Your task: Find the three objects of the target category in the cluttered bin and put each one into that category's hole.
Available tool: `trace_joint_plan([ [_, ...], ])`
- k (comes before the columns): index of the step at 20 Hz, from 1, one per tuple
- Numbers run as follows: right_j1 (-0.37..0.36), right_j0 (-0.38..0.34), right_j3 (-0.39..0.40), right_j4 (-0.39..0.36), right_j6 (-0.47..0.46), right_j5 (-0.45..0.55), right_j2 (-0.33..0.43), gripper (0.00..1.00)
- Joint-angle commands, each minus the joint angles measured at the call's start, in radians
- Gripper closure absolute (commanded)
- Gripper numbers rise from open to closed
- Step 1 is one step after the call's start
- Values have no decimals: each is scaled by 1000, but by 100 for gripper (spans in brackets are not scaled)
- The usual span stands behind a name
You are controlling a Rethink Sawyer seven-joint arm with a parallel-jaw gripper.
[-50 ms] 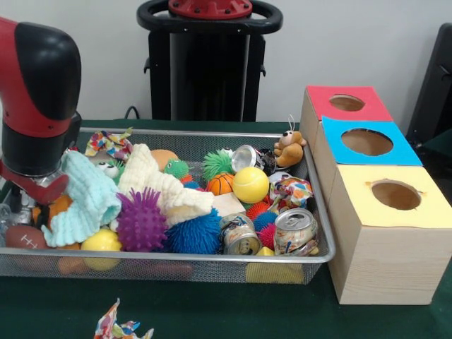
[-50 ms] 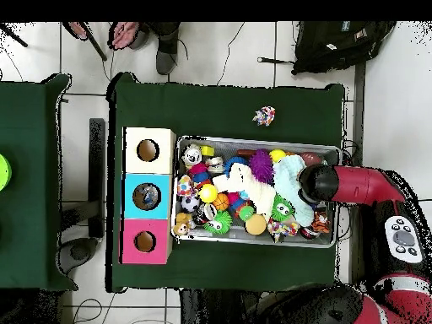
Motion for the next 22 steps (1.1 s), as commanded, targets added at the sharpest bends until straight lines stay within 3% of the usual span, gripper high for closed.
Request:
trace_joint_plan([
  [1,28,11,-4,-15,161,-67,-87,0],
  [8,62,7,-12,-2,153,-102,-115,0],
  [22,-49,63,105,50,173,-103,-204,0],
])
